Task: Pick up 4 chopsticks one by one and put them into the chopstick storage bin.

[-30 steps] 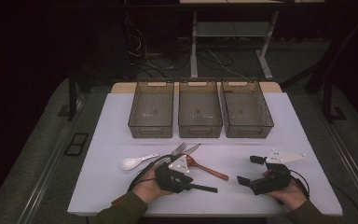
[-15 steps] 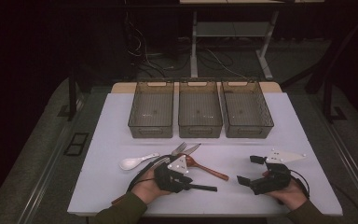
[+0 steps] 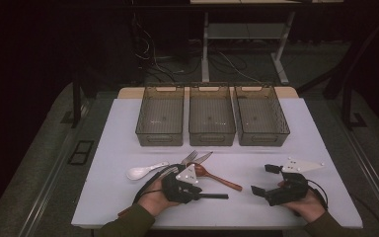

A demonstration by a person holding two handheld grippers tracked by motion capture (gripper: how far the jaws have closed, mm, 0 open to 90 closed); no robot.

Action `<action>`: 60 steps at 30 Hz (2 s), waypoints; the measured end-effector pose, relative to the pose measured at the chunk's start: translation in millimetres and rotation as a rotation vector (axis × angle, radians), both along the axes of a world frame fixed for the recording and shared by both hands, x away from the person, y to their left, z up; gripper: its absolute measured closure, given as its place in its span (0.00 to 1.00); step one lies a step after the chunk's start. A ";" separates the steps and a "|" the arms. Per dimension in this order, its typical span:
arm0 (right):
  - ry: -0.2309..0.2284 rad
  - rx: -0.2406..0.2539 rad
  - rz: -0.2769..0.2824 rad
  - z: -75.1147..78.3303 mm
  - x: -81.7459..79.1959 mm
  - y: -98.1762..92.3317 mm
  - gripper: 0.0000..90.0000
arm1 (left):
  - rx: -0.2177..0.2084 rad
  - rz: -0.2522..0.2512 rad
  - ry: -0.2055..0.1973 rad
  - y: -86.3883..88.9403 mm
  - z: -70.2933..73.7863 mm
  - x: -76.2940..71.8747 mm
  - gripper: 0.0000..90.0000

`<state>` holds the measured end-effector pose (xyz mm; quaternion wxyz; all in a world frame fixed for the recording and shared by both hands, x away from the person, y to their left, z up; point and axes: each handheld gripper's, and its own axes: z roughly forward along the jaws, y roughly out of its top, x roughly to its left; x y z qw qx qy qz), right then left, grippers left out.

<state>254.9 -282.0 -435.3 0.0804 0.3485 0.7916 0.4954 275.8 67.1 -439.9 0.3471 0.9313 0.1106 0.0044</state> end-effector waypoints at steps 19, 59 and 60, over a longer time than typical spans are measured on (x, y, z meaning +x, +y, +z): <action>0.000 0.001 0.000 0.0 0.2 0.1 0.01 | 0.005 0.012 -0.022 1.7 0.1 0.9 0.91; -0.001 0.005 0.001 0.3 0.3 -0.5 0.01 | -0.023 0.140 0.003 14.4 2.9 0.0 0.76; -0.001 0.005 0.001 0.3 0.3 -0.5 0.01 | -0.031 0.142 0.005 15.2 2.9 -0.1 0.74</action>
